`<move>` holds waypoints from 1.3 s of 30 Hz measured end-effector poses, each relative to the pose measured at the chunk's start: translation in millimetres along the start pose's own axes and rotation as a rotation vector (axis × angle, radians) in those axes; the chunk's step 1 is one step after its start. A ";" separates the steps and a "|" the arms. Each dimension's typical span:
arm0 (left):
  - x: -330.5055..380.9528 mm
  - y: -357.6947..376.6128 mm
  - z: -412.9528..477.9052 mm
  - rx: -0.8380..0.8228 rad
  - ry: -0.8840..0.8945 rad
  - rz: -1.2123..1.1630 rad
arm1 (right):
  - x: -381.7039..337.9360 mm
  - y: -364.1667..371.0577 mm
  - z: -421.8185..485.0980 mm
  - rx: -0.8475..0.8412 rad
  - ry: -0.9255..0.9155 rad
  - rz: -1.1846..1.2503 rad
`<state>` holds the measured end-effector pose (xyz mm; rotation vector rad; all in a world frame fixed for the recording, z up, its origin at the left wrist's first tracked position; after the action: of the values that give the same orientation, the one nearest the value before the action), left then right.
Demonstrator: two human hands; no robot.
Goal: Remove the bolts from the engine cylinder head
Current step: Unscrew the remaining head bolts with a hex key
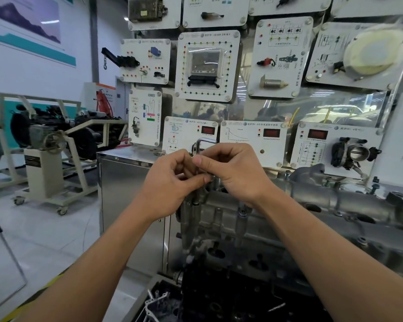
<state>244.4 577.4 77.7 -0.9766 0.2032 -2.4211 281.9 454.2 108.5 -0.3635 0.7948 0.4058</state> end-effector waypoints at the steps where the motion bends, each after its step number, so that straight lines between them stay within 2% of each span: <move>1: -0.5 0.5 0.3 -0.026 0.000 -0.001 | -0.2 0.8 -0.1 -0.008 -0.007 -0.013; 6: 0.8 3.3 -9.0 -0.174 0.028 -0.001 | 1.1 3.2 -0.1 -0.023 -0.009 -0.080; 10: -1.4 1.4 -12.5 -0.073 -0.007 -0.080 | 0.3 3.6 -1.1 -0.031 -0.020 -0.077; 16: 0.0 -0.2 -6.4 0.059 0.006 -0.028 | -3.1 -3.7 0.0 0.051 -0.062 -0.064; 24: 1.3 3.1 -1.9 0.058 -0.004 0.027 | -2.3 -2.3 -1.2 0.035 -0.059 -0.066; 27: 2.9 3.4 -1.7 -0.017 -0.016 0.022 | -2.2 0.7 -0.9 -0.005 -0.065 -0.102; 30: 3.2 6.7 -7.9 -0.182 -0.040 -0.143 | -0.8 3.6 -0.5 -0.043 -0.047 -0.108; 32: 4.9 5.3 -12.3 -0.221 -0.028 -0.157 | -0.9 5.8 -0.4 -0.059 -0.058 -0.117; 39: 0.0 -1.2 -9.8 0.039 -0.060 -0.104 | -6.2 6.9 -2.8 -0.032 -0.128 -0.163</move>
<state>237.2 578.0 71.0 -1.0644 0.0859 -2.4757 273.0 457.5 110.2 -0.4251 0.6292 0.2866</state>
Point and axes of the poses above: each hand's wrist, its own z-axis towards the middle knuckle, its own y-axis out of the palm, x = y × z, the point moved 8 cm from there along z, towards the middle knuckle, and after that the axes turned 7 degrees about z, right-handed, at the moved point
